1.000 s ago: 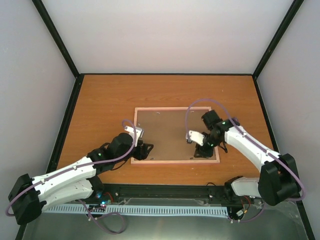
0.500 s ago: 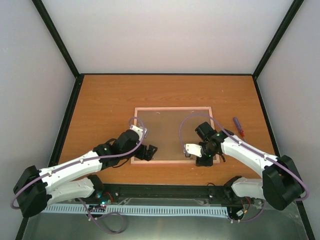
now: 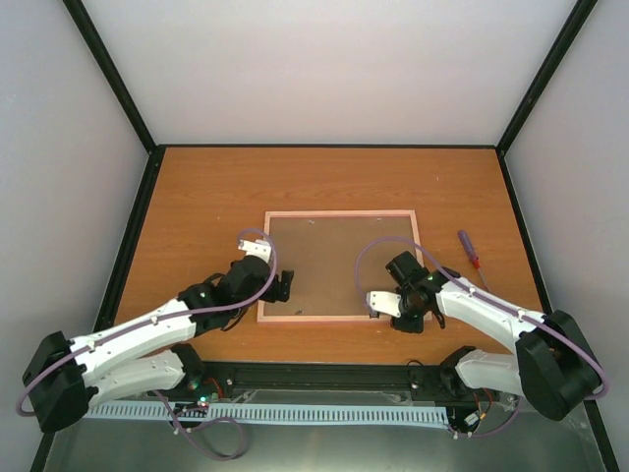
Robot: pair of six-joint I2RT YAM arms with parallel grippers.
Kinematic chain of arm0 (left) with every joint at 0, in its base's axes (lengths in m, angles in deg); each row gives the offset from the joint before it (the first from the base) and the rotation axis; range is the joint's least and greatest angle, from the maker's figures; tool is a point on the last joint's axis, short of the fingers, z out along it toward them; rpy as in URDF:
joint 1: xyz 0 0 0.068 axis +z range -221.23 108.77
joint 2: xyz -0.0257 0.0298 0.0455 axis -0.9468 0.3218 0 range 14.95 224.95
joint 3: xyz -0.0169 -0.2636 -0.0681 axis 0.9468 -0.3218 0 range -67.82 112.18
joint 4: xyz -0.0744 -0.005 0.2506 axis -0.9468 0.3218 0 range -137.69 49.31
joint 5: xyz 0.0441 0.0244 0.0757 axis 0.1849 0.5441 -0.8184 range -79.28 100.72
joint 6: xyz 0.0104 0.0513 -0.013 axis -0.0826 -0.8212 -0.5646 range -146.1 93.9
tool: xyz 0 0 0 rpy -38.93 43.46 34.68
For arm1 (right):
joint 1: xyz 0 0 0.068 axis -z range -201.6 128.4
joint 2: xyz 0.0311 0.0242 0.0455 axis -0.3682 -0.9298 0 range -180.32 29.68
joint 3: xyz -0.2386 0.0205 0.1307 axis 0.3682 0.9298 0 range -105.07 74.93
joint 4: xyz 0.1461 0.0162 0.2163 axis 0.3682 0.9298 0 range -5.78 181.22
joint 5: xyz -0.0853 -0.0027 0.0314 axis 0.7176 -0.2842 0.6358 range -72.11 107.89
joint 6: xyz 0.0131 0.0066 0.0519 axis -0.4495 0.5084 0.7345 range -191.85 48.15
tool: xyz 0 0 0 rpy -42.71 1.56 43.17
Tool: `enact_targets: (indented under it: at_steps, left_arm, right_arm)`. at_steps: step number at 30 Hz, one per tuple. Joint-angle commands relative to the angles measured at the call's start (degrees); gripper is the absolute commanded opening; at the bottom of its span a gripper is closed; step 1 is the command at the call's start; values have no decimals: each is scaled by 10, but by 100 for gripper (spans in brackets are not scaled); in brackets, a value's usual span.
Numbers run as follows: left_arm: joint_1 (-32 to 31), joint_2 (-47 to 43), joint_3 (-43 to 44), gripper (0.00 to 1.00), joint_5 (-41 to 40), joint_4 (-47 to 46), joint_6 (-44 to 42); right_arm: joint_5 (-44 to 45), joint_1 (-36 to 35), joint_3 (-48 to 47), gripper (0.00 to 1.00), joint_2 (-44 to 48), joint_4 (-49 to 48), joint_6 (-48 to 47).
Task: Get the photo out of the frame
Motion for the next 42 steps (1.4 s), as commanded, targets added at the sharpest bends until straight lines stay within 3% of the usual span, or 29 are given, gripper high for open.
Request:
enact_targets:
  at_steps: [1, 4, 6, 9, 12, 15, 23, 27, 34, 42]
  left_arm:
    - [0, -44, 13, 100, -34, -31, -15]
    - [0, -77, 1, 96, 24, -59, -75]
    - [0, -93, -2, 83, 89, -77, -126]
    - [0, -79, 9, 75, 154, -67, -164]
    - [-5, -30, 44, 73, 164, -18, -193]
    - [-25, -14, 52, 71, 162, -26, -231]
    - [-179, 60, 114, 74, 47, 29, -392]
    - [-229, 97, 130, 77, -43, 55, -428]
    - [-268, 179, 137, 76, -127, 36, -496]
    - [-286, 255, 134, 73, -214, -68, -579]
  right_arm:
    - [31, -6, 19, 33, -6, -35, 0]
    - [26, -8, 22, 29, -2, -41, 0]
    - [23, -8, 22, 21, 0, -41, -1]
    - [21, -9, 20, 8, 4, -39, -6]
    - [9, -9, -5, 3, 16, -12, -10]
    - [-11, -9, -38, 3, 41, 23, -18]
    - [-66, -9, -147, 3, 54, 116, -19]
    - [-84, -9, -176, 3, 43, 131, -5]
    - [-119, -9, -210, 3, 25, 154, 18]
    - [-140, -9, -225, 3, 27, 170, 29]
